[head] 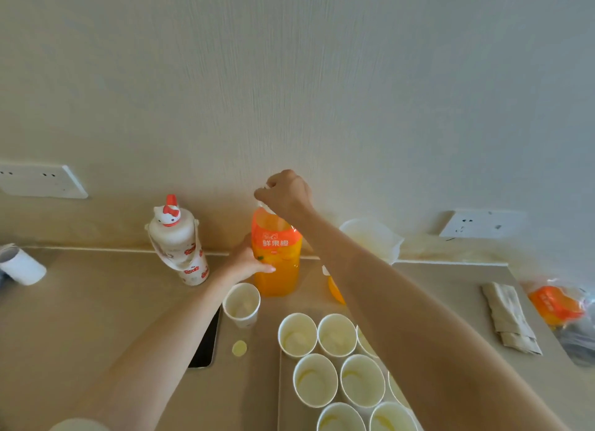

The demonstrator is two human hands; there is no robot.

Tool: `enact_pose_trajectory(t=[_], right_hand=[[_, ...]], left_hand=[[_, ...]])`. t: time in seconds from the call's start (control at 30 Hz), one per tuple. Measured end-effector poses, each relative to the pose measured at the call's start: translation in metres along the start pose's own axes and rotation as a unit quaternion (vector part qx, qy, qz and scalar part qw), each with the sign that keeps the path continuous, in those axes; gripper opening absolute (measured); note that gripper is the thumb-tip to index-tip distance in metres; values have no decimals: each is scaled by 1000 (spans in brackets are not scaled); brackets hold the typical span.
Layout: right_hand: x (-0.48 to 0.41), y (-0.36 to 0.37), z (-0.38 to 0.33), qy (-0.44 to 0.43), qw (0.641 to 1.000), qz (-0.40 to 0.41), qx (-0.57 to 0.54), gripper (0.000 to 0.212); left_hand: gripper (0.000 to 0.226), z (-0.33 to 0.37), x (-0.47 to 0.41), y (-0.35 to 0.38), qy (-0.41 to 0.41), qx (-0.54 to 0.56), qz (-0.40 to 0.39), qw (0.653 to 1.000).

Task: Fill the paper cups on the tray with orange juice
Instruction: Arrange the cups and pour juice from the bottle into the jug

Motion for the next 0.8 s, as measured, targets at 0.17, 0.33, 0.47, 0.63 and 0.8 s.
enact_pose_trajectory(t=[0.17, 0.33, 0.47, 0.63, 0.8], right_hand=[[-13, -6, 9, 20, 999, 25, -6, 45], [-14, -22, 11, 10, 996, 75, -38, 44], [-14, -46, -5, -26, 994, 80, -70, 47], [-12, -73, -20, -46, 980, 131, -146, 50], [-2, -101, -27, -54, 971, 163, -168, 53]], left_hand=[[92, -4, -14, 0, 9, 3, -39, 999], [123, 6, -17, 4, 44, 94, -37, 994], [129, 24, -9, 1, 55, 152, -87, 983], [108, 47, 12, 7, 103, 226, -39, 968], [82, 69, 41, 9, 149, 240, 6, 959]])
Point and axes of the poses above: each hand's wrist, its own x-axis away from the middle knuckle, its own y-axis out of the palm, z = x × y, the point moved 2 cm from there along -x, towards the middle knuckle, and after that the axes turned 13 degrees about -y, right-handed, at the moved point
